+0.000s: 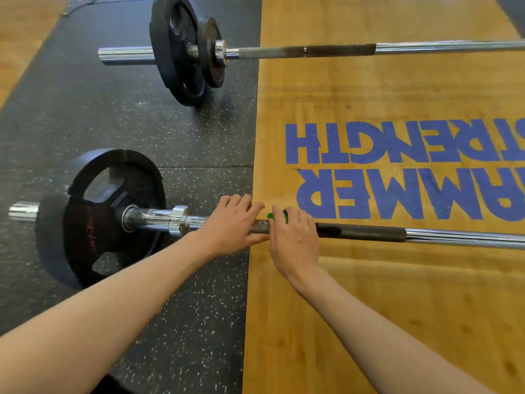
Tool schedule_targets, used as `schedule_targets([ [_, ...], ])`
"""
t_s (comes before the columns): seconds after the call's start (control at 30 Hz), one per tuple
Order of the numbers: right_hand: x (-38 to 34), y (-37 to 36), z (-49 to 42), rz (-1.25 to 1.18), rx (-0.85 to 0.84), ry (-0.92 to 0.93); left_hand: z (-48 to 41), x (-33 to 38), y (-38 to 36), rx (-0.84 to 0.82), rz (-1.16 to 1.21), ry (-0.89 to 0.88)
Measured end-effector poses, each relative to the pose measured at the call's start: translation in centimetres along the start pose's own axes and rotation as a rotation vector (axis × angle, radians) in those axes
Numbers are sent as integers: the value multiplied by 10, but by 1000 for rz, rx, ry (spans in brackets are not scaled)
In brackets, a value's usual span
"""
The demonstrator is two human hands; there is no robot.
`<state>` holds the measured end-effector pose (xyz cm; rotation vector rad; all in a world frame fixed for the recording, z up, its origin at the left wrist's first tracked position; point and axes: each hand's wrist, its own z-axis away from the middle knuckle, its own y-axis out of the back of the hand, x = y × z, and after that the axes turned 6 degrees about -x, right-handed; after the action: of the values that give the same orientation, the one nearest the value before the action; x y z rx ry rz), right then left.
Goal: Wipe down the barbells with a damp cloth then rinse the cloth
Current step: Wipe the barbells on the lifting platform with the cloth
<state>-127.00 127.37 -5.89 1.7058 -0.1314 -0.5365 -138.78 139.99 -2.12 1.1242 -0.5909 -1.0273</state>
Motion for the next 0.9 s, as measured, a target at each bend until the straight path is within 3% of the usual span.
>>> schedule_targets([
  [0.13, 29, 15, 14, 27, -56, 143, 8, -20, -2, -102, 40, 10],
  [0.27, 83, 30, 29, 61, -3, -72, 11, -23, -2, -182, 40, 17],
  [0.43, 44, 13, 5, 27, 65, -325, 12, -19, 2, -217, 48, 32],
  [0.67, -12, 1, -14, -76, -45, -217, 6, -18, 11, -339, 41, 64],
  [0.9, -8, 10, -7, -98, -94, -145, 13, -12, 15, -356, 31, 96],
])
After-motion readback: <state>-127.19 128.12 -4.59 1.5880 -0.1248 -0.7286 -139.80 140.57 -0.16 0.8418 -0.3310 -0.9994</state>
